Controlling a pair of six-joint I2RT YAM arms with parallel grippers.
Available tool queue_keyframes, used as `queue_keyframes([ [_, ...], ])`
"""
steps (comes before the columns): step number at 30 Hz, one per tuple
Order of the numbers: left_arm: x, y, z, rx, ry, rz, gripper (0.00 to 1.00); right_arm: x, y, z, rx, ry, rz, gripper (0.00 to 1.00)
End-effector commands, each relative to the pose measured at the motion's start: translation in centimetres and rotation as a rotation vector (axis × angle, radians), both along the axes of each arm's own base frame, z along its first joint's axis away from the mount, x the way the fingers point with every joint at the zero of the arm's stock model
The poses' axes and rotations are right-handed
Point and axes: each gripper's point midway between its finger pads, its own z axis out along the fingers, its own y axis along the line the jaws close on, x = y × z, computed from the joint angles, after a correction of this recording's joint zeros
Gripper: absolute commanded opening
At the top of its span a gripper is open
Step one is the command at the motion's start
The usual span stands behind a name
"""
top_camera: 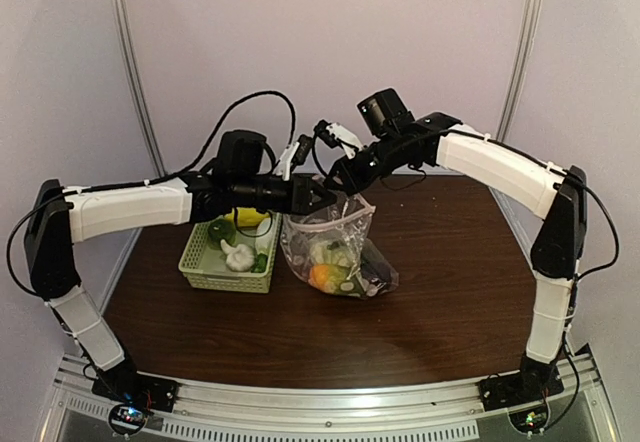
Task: Open the zip-top bag and remove the fake food
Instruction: Insert the zipper food storage bag at the center of the board.
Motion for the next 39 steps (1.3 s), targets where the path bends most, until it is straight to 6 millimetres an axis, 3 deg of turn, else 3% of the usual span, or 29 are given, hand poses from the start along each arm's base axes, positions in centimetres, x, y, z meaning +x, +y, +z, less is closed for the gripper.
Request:
queue_keyframes([
  [1,0.2,0.8,-5.1,0.098,0.128,0.076,0.29,-0.5,0.5,-1.3,0.019,0.008,-0.005,0.00],
  [8,-1.6,1.4,-4.5,0.030,0.060,0.062,0.41,-0.5,-0.6,-2.9,0.023,0.024,-0.022,0.00],
  [16,-2.4,2.0,-4.4,0.002,0.050,0.136,0.44,-1.4,-1.8,0.6,0.097,-0.020,-0.025,0.00],
  [23,-1.2,1.7,-4.1,-0.021,0.063,0.196,0.46,-1.9,-3.9,0.9,0.147,-0.048,-0.138,0.00],
  [26,-0.8,0.7,-6.1,0.082,0.108,0.167,0.43,-2.9,-3.8,1.0,0.181,-0.048,-0.097,0.00],
  [29,-0.9,0.1,-7.3,0.131,0.151,0.124,0.41,-3.8,-3.2,-0.2,0.212,-0.013,-0.055,0.00],
  [35,-1.5,1.5,-11.1,0.257,0.227,0.147,0.40,-4.3,-3.0,-1.3,0.299,-0.012,-0.054,0.00],
  [39,-2.1,2.5,-13.5,0.297,0.272,0.169,0.40,-4.4,-3.1,-0.9,0.320,-0.043,-0.048,0.00],
])
